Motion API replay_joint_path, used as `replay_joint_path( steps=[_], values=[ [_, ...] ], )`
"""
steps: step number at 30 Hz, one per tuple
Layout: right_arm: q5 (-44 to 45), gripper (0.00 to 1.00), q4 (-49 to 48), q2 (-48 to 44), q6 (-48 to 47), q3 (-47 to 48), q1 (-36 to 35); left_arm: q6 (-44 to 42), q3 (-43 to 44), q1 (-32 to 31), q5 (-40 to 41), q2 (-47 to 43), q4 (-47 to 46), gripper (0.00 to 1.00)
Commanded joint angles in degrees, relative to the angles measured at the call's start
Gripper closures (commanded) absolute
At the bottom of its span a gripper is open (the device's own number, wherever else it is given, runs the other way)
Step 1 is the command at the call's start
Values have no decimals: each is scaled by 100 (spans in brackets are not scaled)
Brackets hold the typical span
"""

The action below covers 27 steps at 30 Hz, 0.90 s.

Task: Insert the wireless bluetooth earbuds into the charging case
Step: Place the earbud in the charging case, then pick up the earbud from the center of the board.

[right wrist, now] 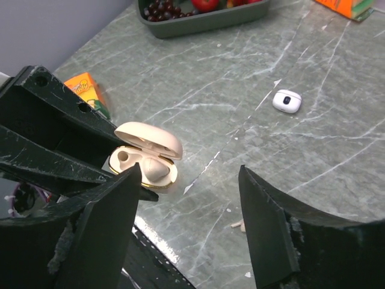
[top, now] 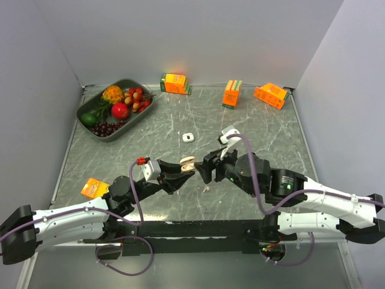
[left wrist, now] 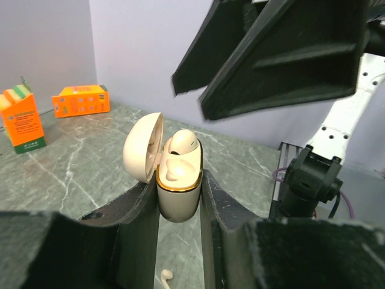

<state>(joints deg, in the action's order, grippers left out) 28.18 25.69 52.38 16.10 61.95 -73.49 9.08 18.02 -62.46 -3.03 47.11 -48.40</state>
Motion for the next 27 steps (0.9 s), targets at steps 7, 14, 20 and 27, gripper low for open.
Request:
replay_joint_path(
  steps=[7,14,20,27],
  values=[
    [-688,33,602,-501,1201,-481,1222,-117,-193,-30,1250,-745,559,99],
    [-1781,35,446,70,2133,-1712,1540,-117,-396,-21,1630,-1582,1236,99],
    [-2036,34,-20,509,2959,-2302,1549,-21,-448,-21,1621,-1864,1544,99],
    [-2054,35,-520,1116,4408,-2626,1636,155,-519,-30,1586,-2004,1579,99]
  ],
)
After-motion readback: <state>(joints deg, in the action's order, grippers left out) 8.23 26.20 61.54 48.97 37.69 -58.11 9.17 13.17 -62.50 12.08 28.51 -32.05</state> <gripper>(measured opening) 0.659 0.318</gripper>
